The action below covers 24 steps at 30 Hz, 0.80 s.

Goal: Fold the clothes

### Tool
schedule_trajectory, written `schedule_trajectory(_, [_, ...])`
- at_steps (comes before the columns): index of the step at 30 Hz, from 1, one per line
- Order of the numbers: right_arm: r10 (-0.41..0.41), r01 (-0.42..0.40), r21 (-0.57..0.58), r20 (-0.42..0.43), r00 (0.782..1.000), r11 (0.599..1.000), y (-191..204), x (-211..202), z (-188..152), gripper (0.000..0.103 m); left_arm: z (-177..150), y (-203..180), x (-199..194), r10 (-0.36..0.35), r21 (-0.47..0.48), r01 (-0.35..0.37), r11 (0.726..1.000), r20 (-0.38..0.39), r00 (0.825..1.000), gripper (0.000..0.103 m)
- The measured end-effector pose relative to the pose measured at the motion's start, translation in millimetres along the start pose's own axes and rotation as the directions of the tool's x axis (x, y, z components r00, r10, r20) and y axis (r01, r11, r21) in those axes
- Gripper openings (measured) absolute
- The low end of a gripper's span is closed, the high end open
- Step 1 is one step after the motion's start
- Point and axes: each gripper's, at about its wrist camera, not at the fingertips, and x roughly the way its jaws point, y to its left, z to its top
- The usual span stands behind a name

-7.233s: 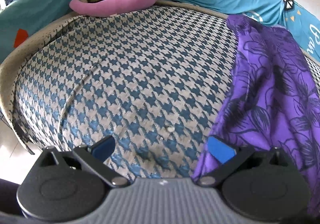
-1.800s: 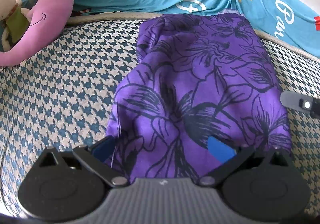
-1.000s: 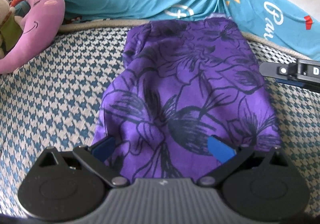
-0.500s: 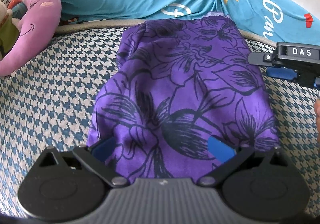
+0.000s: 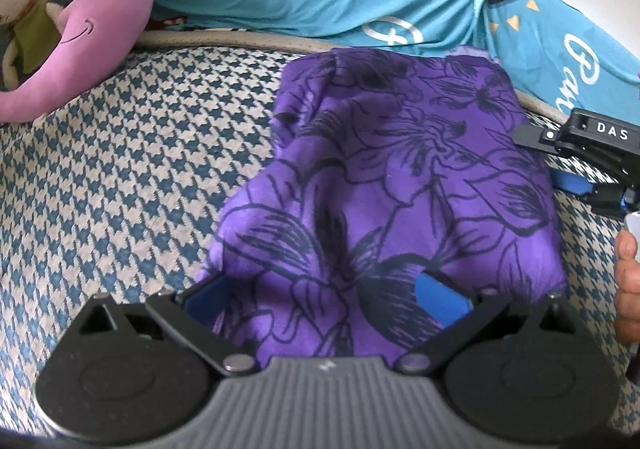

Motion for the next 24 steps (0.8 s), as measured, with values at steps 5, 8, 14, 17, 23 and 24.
schedule_trajectory(5, [0.026,-0.026,0.037,0.0,1.0,0.999,-7,14,2,0.064,2,7,3,0.002,-0.026,-0.002,1.0,-0.015,1.0,0.103])
schedule_trajectory(8, [0.052,-0.052,0.043,0.008,0.999,0.998,-9,20,4,0.064,3,8,4,-0.002,-0.029,0.002,1.0,-0.017,1.0,0.103])
schedule_trajectory(14, [0.083,-0.083,0.023,0.006,0.997,0.996,-4,33,1,0.047,2,8,5,-0.004,-0.026,0.004,1.0,-0.02,1.0,0.103])
schedule_trajectory(17, [0.083,-0.083,0.009,0.018,0.996,0.997,-2,40,0,0.046,2,7,6,-0.002,-0.021,0.002,1.0,-0.024,1.0,0.103])
schedule_trajectory(23, [0.075,-0.073,-0.028,0.043,0.996,0.997,6,39,-3,0.024,1,6,7,-0.001,-0.02,0.001,1.0,-0.032,0.999,0.103])
schedule_trajectory(24, [0.069,-0.067,-0.037,0.051,0.996,0.997,8,37,-4,0.022,1,5,7,0.0,-0.019,-0.001,1.0,-0.032,0.999,0.103])
